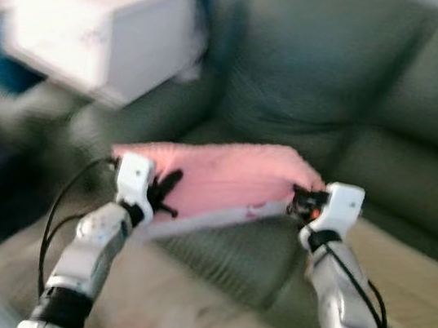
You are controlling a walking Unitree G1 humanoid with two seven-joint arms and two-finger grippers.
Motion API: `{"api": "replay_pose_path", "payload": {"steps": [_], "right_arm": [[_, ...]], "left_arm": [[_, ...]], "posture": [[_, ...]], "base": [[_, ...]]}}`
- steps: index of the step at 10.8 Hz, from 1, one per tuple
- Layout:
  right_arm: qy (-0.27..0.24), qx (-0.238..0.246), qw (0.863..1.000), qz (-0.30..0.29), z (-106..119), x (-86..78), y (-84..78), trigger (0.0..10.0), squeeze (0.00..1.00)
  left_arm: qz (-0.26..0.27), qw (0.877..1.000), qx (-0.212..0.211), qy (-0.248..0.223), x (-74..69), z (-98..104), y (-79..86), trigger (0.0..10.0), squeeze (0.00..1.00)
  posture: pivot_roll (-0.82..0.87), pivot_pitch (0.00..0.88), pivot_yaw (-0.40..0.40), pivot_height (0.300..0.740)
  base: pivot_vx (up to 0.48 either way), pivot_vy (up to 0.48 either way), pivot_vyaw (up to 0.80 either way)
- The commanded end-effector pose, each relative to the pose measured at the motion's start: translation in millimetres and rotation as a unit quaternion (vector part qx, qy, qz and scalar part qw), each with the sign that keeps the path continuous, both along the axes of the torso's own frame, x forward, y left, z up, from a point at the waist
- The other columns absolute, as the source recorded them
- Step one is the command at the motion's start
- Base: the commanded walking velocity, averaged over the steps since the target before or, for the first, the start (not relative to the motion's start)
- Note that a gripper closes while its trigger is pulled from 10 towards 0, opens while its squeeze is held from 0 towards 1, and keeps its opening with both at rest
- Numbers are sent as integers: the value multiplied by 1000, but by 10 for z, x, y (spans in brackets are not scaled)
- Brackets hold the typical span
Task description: Move the pillow to the sofa
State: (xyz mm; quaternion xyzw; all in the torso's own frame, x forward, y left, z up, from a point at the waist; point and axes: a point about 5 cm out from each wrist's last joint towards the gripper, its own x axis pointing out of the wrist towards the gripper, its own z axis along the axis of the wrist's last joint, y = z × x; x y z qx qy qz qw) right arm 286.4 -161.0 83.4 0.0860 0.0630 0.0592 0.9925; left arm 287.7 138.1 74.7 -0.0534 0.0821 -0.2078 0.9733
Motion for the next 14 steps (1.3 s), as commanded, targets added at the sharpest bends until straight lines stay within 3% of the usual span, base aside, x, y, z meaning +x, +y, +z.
{"api": "replay_pose_path", "payload": {"steps": [1,6,11,14], "right_arm": [[-14,5,1000,-2,67,27,40,10000,0],[-12,5,1000,2,63,37,57,10000,0],[-13,10,1000,11,56,50,105,10000,0],[-16,15,1000,12,55,38,120,10000,0]], "left_arm": [[18,1000,8,-9,12,40,133,10000,0],[16,1000,9,-6,17,34,125,10000,0],[12,1000,17,-6,16,28,103,10000,0],[5,1000,22,-19,5,61,90,10000,0]], "posture": [[-78,5,-43,740],[-71,0,-47,740],[-65,0,-45,740],[-64,3,-39,740]], "base": [[394,0,-800],[315,94,-738],[0,475,0],[0,0,0]]}}
